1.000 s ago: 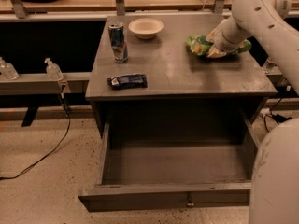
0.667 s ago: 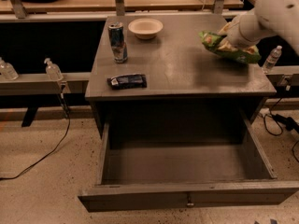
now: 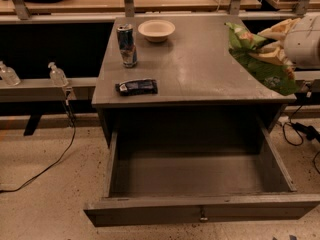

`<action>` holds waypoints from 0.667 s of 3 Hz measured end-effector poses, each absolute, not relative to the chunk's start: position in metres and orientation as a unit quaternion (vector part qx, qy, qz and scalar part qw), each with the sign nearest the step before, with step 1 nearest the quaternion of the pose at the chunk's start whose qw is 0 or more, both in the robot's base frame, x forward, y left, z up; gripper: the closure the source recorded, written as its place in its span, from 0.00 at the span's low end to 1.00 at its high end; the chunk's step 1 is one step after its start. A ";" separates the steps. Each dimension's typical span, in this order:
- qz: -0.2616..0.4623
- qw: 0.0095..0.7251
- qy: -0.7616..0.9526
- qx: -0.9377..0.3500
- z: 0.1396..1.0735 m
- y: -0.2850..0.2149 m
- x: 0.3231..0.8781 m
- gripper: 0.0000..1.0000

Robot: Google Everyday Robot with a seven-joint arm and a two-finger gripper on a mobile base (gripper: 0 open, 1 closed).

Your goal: Place green rice chip bag into top drawer

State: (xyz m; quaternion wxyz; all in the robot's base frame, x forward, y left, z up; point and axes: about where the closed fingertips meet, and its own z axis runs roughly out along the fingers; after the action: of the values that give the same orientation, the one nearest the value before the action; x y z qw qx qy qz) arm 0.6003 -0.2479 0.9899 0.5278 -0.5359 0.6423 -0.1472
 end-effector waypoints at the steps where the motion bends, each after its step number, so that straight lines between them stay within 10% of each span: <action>1: -0.150 0.525 0.644 -0.536 0.989 -0.250 0.601 1.00; 2: -0.134 0.514 0.648 -0.546 0.982 -0.243 0.596 1.00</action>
Offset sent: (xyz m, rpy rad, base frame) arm -0.0140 0.0113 -0.0189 -0.0031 0.1024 0.0447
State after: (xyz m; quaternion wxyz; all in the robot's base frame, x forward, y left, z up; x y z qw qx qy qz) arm 0.5962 -0.2426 0.9818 0.5144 -0.5459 0.6477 -0.1336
